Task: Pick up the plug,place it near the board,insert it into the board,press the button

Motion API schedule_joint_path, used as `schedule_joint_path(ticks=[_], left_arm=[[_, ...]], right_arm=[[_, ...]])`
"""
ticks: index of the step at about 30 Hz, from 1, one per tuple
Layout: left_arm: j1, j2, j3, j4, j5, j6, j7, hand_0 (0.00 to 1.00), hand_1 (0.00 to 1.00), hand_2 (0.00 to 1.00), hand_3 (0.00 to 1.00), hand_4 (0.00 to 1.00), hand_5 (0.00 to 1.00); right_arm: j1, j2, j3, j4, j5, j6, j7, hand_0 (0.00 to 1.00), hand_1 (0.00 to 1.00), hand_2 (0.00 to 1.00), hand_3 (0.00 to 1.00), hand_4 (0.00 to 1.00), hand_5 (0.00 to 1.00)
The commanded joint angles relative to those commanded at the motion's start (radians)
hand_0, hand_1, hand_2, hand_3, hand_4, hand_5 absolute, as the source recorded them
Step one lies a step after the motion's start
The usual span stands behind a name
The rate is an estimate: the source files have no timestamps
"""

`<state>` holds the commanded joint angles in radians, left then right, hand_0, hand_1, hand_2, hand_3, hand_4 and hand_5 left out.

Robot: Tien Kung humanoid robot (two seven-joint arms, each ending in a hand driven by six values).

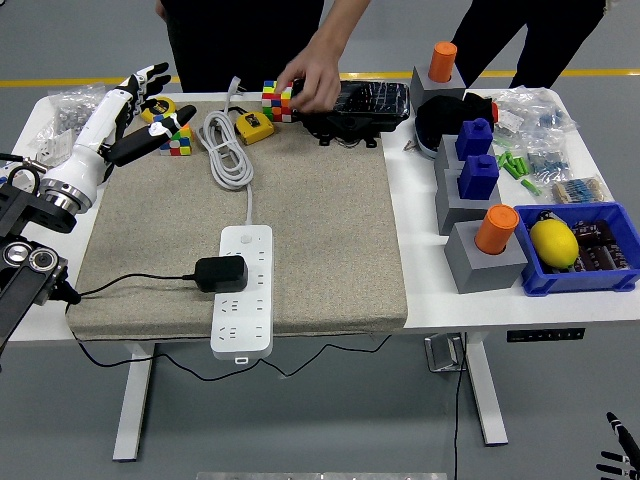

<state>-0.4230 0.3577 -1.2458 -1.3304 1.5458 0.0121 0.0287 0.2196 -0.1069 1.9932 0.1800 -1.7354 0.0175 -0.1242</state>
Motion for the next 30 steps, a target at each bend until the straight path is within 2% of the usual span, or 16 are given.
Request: schedule_joint_path(ticks=[1,4,5,10,11,15,16,17,22,23,27,30], left_arm=[[-0.018,0.019,0.017,0.005,0.046,-0.004,0.016,0.388,0.453,0.514,0.967,0.465,0.002],[-0.043,0.04,0.042,0.006,0.132,-0.018,0.039,0.388,0.453,0.514,0.967,0.465,0.002],[-0.049,0.045,0.049,0.003,0.146,-0.025,0.046,0.27,0.271,0.367,0.976,0.563,0.002],[-0.084,0.067,0.095,-0.005,0.183,-0.096,0.091,0.27,0.271,0.367,0.976,0.563,0.002],[-0.096,0.074,0.115,-0.007,0.18,-0.123,0.101,0.207,0.056,0.173,0.952,0.057,0.002],[-0.137,0.094,0.181,-0.013,0.16,-0.201,0.136,0.207,0.056,0.173,0.952,0.057,0.002],[-0.145,0.096,0.195,-0.013,0.157,-0.21,0.14,0.207,0.056,0.173,0.952,0.057,0.002],[-0.159,0.099,0.212,-0.009,0.149,-0.216,0.144,0.143,0.002,0.106,0.886,0.111,0.002],[-0.215,0.108,0.301,0.019,0.124,-0.229,0.157,0.143,0.002,0.106,0.886,0.111,0.002],[-0.227,0.11,0.324,0.024,0.119,-0.229,0.159,0.135,0.002,0.091,0.869,0.223,0.002],[-0.295,0.123,0.428,0.052,0.092,-0.244,0.174,0.135,0.002,0.091,0.869,0.223,0.002],[-0.328,0.139,0.496,0.064,0.076,-0.255,0.179,0.128,0.002,0.089,0.851,0.248,0.002]], right_arm=[[0.001,-0.002,-0.002,0.0,0.002,0.0,-0.001,0.842,0.748,0.703,0.761,0.998,0.998],[0.002,-0.004,-0.001,0.0,0.003,-0.001,-0.001,0.842,0.748,0.703,0.761,0.998,0.998],[0.002,-0.004,-0.001,0.0,0.002,-0.001,-0.001,0.843,0.748,0.703,0.762,0.998,0.998],[0.002,-0.004,-0.001,0.0,0.002,-0.001,-0.001,0.843,0.748,0.703,0.762,0.998,0.998],[0.002,-0.004,0.0,0.0,0.001,-0.001,-0.001,0.843,0.748,0.703,0.761,0.998,0.998],[0.004,-0.006,0.0,0.0,0.002,-0.002,-0.002,0.843,0.748,0.703,0.761,0.998,0.998],[0.005,-0.006,0.0,0.0,0.003,-0.002,-0.002,0.843,0.748,0.703,0.761,0.998,0.998],[0.005,-0.007,0.001,0.0,0.003,-0.002,-0.002,0.844,0.748,0.702,0.762,0.998,0.998],[0.006,-0.009,0.002,0.0,0.002,-0.004,-0.003,0.844,0.748,0.702,0.762,0.998,0.998],[0.006,-0.01,0.002,0.0,0.003,-0.004,-0.003,0.844,0.748,0.703,0.762,0.998,0.998],[0.006,-0.011,0.004,0.0,-0.002,-0.004,-0.004,0.844,0.748,0.703,0.762,0.998,0.998],[0.006,-0.013,0.002,0.0,-0.001,-0.004,-0.003,0.845,0.748,0.704,0.762,0.998,0.998]])
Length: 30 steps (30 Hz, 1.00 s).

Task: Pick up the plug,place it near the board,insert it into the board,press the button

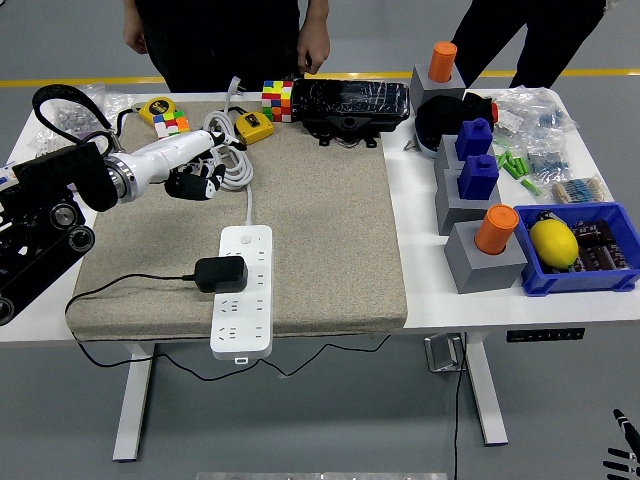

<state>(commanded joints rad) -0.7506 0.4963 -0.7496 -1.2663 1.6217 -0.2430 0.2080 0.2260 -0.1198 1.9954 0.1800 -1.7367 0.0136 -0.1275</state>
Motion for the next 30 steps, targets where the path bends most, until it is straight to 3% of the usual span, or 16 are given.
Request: schedule_joint_path(ticks=[10,19,30], left_arm=[[-0.101,0.049,0.213,0.032,-0.062,-0.063,0.039,0.126,0.002,0.087,0.841,0.264,0.002],[-0.124,0.051,0.309,0.032,-0.088,-0.076,0.047,0.132,0.002,0.091,0.845,0.255,0.002],[-0.139,0.032,0.339,0.006,-0.101,-0.067,0.049,0.13,0.002,0.092,0.85,0.248,0.002]], right_arm=[[-0.003,-0.006,0.006,0.0,-0.008,-0.002,-0.003,0.845,0.749,0.703,0.762,0.998,0.998],[0.0,-0.007,-0.008,0.0,0.004,0.0,-0.001,0.846,0.749,0.703,0.762,0.998,0.998],[0.001,-0.009,0.001,0.0,-0.003,-0.001,-0.003,0.844,0.75,0.703,0.762,0.998,0.998]])
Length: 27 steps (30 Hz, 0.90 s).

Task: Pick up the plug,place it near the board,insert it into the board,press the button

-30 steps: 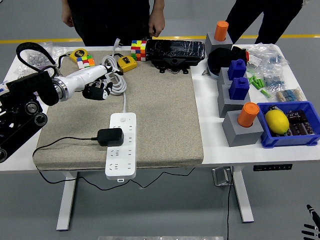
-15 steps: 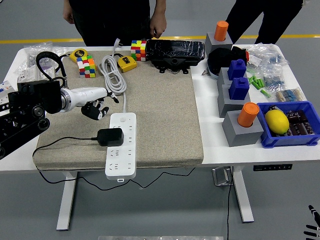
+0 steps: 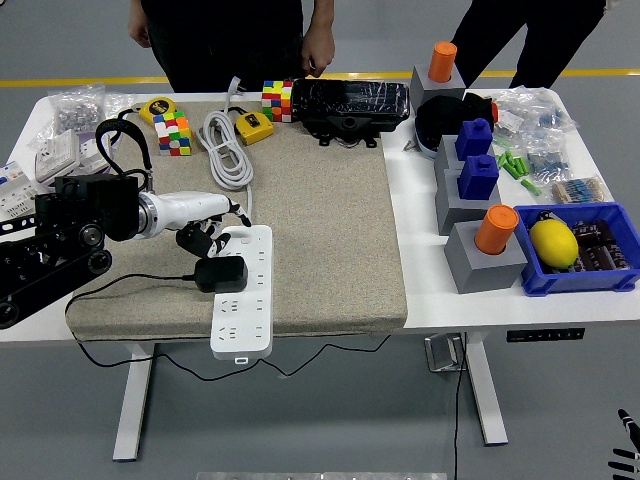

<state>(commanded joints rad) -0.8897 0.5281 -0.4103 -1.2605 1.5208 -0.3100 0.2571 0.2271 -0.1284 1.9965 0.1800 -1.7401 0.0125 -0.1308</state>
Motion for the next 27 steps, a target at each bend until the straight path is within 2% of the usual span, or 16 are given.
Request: schedule_joint_path(ticks=[10,27], left_arm=[[-0.011,-0.025,0.022,0.033,0.004,0.009,-0.01,0.132,0.002,0.092,0.853,0.249,0.002],[-0.017,-0.026,0.043,0.068,0.002,0.007,-0.016,0.132,0.002,0.093,0.852,0.247,0.002]], right_arm=[[0.002,0.001,0.001,0.0,0.0,0.001,0.001,0.846,0.749,0.703,0.762,0.998,0.998],[0.006,-0.002,0.001,0.0,0.0,0.001,0.002,0.847,0.75,0.703,0.761,0.998,0.998]])
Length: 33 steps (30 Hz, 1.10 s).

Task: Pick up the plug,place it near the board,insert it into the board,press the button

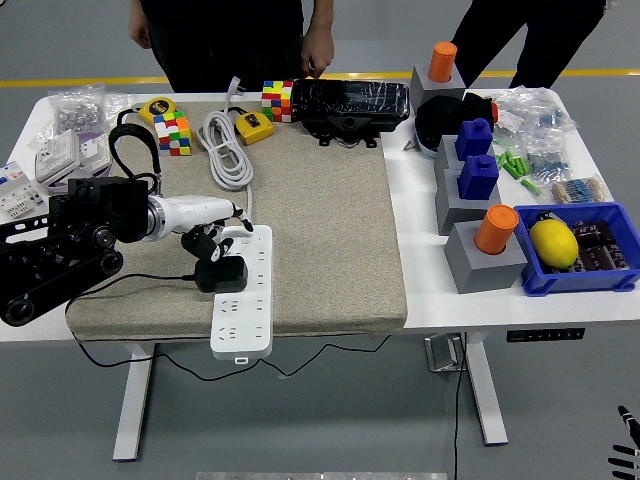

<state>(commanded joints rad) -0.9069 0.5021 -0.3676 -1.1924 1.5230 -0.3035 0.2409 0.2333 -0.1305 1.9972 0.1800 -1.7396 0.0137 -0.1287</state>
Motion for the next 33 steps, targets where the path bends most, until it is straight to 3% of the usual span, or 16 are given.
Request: schedule_joint_path(ticks=[33], left_arm=[[-0.006,-0.005,0.035,0.014,-0.001,-0.011,0.002,0.133,0.002,0.093,0.847,0.244,0.002]], right_arm=[[-0.004,-0.005,0.004,0.0,-0.004,0.0,0.0,0.85,0.751,0.704,0.762,0.998,0.998]])
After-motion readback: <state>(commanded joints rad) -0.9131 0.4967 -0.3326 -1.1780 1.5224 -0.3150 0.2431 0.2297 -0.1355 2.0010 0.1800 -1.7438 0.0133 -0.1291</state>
